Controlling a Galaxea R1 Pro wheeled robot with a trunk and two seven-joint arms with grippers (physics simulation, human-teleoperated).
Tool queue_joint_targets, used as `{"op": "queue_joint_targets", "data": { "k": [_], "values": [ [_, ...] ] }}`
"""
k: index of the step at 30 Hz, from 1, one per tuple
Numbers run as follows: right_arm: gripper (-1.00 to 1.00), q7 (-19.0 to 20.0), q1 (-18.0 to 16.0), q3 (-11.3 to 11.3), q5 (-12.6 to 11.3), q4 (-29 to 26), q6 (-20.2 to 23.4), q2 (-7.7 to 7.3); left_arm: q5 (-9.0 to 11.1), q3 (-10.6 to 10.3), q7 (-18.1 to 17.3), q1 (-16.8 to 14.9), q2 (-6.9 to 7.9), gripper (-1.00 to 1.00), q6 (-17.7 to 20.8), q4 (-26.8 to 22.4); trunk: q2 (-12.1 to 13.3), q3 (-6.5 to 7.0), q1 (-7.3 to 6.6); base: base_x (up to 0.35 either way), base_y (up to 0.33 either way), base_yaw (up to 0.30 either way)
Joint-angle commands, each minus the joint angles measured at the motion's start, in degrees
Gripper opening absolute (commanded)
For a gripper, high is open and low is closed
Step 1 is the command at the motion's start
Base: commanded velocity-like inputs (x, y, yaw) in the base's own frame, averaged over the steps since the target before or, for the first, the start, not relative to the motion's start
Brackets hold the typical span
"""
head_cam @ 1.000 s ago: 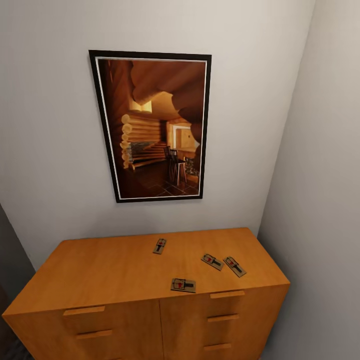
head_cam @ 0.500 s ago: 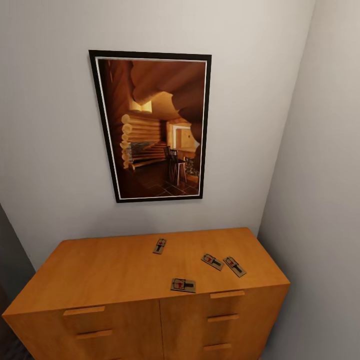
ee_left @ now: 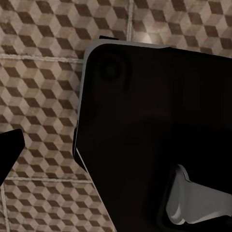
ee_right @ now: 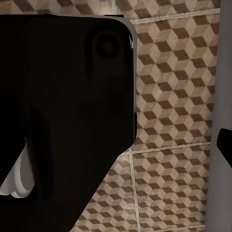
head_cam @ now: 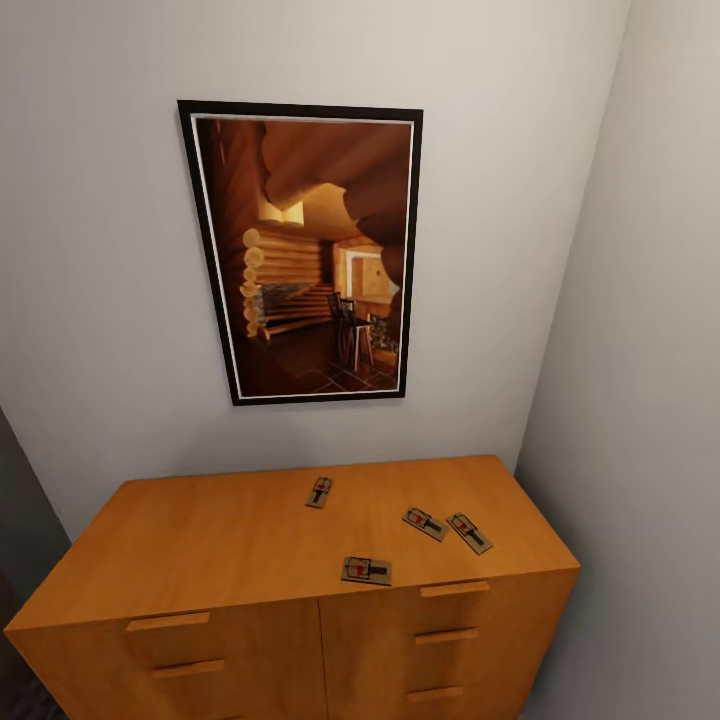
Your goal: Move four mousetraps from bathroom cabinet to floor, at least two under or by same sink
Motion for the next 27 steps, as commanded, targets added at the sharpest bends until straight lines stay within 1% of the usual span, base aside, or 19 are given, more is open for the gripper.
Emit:
{"op": "queue_joint_targets", "data": {
  "k": [1, 27],
  "values": [
    [1.0, -0.1, 0.0, 0.0, -0.1, 0.0, -0.2, 0.01, 0.4, 0.0, -0.1, 0.0, -0.01, 1.0, -0.2, 0.0, 0.0, -0.01, 0.02, 0.0, 0.0, 0.0],
    [1.0, -0.1, 0.0, 0.2, 0.1, 0.0, -0.4, 0.02, 0.4, 0.1, 0.1, 0.0, -0.01, 1.0, -0.1, 0.0, 0.0, -0.01, 0.02, 0.0, 0.0, 0.0]
  ]
}}
